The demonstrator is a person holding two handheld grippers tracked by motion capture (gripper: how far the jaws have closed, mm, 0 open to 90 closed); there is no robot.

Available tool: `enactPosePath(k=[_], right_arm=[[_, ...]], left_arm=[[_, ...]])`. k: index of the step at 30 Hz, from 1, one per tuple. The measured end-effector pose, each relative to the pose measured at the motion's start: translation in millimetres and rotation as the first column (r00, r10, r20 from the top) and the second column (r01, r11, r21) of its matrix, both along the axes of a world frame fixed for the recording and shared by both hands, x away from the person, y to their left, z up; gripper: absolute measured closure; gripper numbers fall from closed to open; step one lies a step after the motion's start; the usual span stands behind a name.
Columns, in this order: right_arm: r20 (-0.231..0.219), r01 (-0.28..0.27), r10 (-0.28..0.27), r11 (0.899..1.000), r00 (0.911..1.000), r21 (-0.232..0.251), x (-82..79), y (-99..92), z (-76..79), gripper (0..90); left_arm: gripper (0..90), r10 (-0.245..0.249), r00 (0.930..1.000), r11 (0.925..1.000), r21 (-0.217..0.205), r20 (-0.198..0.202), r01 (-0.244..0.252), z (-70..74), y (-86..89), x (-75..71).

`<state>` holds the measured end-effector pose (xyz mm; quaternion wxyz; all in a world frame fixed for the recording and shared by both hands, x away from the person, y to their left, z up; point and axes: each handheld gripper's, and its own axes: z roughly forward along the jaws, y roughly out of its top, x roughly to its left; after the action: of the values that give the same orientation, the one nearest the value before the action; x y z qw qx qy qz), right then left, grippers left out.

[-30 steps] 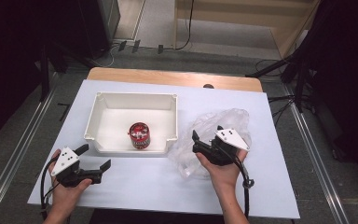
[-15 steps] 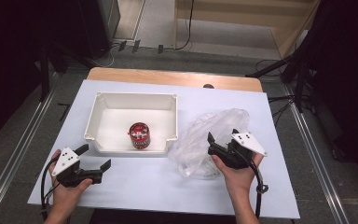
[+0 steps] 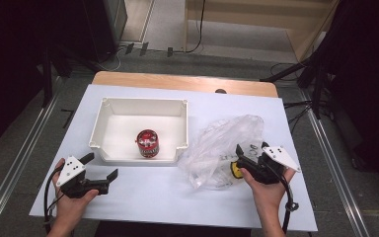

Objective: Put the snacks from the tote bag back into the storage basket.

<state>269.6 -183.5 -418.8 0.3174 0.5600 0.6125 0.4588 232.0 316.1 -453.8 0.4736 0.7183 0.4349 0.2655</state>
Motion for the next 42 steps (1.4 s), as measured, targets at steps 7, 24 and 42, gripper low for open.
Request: enactPosePath(k=[7, 24, 42], right_arm=[[-0.004, 0.024, -0.024, 1.0, 0.9997, -0.012, -4.2, -16.1, -6.0, 14.8], [-0.024, 0.084, -0.085, 0.996, 0.9961, -0.032, -19.4, -63.6, -25.2, 14.8], [-0.042, 0.098, -0.101, 0.993, 0.994, -0.06, -38.7, -114.7, -53.0, 15.2]], left_arm=[[0.0, 0.0, 1.0, 1.0, 0.006, -0.003, 0.0, -0.3, -0.7, 0.3], [0.0, 0.007, 1.0, 0.9999, 0.012, -0.004, -0.007, -0.5, -1.0, 0.3], [0.0, 0.01, 0.9999, 0.9999, 0.011, -0.006, -0.01, -0.4, -0.2, 0.8]])
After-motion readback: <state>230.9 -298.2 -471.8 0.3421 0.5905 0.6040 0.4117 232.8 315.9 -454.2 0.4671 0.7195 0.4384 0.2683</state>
